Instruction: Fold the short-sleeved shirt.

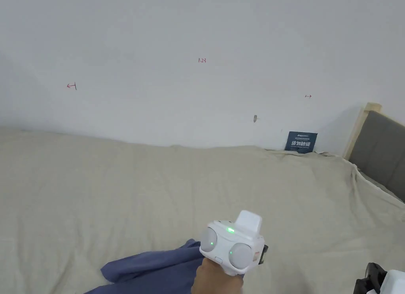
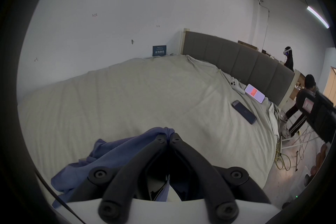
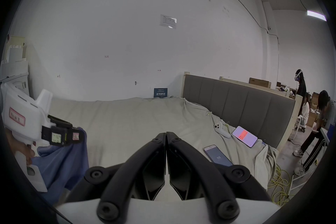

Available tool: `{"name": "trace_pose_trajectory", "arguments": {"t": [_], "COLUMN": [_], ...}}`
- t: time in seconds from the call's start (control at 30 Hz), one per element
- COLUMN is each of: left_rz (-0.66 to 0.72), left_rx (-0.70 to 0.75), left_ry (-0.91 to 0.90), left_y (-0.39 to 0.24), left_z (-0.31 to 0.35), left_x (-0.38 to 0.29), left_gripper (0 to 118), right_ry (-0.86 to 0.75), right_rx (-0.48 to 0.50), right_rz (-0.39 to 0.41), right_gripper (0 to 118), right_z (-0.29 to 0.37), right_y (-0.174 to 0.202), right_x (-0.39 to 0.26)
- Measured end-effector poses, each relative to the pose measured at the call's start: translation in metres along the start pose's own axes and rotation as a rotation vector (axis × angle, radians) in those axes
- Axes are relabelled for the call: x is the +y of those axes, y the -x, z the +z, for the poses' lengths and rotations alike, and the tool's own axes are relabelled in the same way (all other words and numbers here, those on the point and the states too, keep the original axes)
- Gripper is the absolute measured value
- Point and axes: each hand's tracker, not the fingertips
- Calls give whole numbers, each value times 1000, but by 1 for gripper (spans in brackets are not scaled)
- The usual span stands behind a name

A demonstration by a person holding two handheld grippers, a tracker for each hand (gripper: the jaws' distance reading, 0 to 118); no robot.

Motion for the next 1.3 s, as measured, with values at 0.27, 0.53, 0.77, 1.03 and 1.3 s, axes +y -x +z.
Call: {"name": "trace_pose_trajectory", "arguments": {"t": [0.27, 0.53, 0.77, 1.03, 1.3], "left_rz": [18, 81, 120, 125, 173], "left_rx": [-11, -15, 143, 401, 524], "left_ry": [46, -52, -227, -327, -362], "left_y": [5, 30, 80, 146, 191], "left_z": [-34, 13, 89, 172, 218], "left_x": [-14, -15, -41, -88, -126], "left_gripper": [8, 67, 67, 53, 14], "right_ry": [33, 38, 21, 6, 2], "right_rx": [-4, 33, 100, 195, 274], "right_rz": [5, 1, 1, -3, 1], "right_gripper": [1, 1, 1, 1, 1], "right_z": [-6, -9, -7, -3, 4], "right_y": [-1, 20, 54, 107, 150], "right_x": [-11, -11, -7, -8, -14]}}
